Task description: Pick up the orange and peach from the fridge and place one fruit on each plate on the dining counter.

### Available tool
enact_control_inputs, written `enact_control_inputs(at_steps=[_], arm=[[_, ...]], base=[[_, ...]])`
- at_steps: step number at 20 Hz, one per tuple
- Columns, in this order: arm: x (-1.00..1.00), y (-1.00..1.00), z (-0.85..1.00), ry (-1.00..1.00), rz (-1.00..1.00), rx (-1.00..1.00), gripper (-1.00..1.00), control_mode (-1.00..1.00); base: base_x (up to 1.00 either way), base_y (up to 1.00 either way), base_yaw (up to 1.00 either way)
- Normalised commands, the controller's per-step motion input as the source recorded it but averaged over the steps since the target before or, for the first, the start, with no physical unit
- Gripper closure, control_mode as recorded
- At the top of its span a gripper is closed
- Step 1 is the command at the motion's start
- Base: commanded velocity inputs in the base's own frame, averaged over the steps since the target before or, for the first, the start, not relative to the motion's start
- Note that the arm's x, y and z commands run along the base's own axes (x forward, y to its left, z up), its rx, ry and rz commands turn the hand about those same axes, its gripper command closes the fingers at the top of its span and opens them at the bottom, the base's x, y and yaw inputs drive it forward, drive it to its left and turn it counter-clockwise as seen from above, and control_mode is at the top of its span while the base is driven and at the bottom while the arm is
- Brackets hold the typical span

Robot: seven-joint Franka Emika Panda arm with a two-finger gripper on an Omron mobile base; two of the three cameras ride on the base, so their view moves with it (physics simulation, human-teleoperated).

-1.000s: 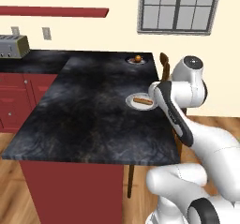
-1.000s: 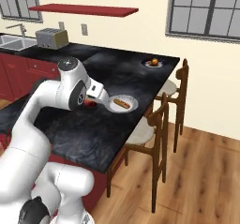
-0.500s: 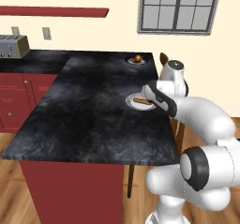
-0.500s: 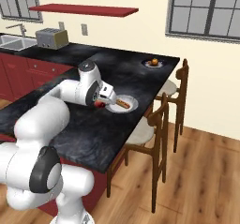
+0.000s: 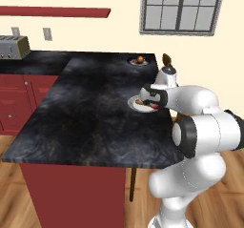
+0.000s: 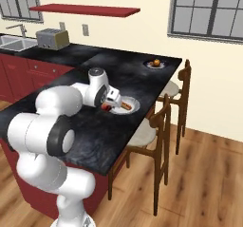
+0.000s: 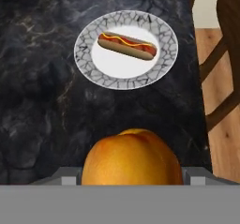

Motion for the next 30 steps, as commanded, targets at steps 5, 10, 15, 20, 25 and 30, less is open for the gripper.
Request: enact_control_inputs(at_steps=[5, 10, 15, 20, 25, 30], arm=[[0.55, -0.03, -0.42, 0.0, 0.0, 0.0, 1.0, -1.0], [0.55, -0.06, -0.37, 0.0, 0.0, 0.0, 1.0, -1.0], [0.56, -0.05, -0.37, 0.0, 0.0, 0.0, 1.0, -1.0], [0.57, -0.08, -0.35, 0.0, 0.0, 0.0, 1.0, -1.0], [0.55, -0.12, -0.31, 0.0, 0.0, 0.0, 1.0, -1.0], [0.41, -0.07, -0.3, 0.0, 0.0, 0.0, 1.0, -1.0]], base=[[0.0, 0.0, 0.0], [0.0, 0.0, 0.0], [0.0, 0.0, 0.0], [0.0, 0.0, 0.0], [0.0, 0.0, 0.0], [0.0, 0.0, 0.0]])
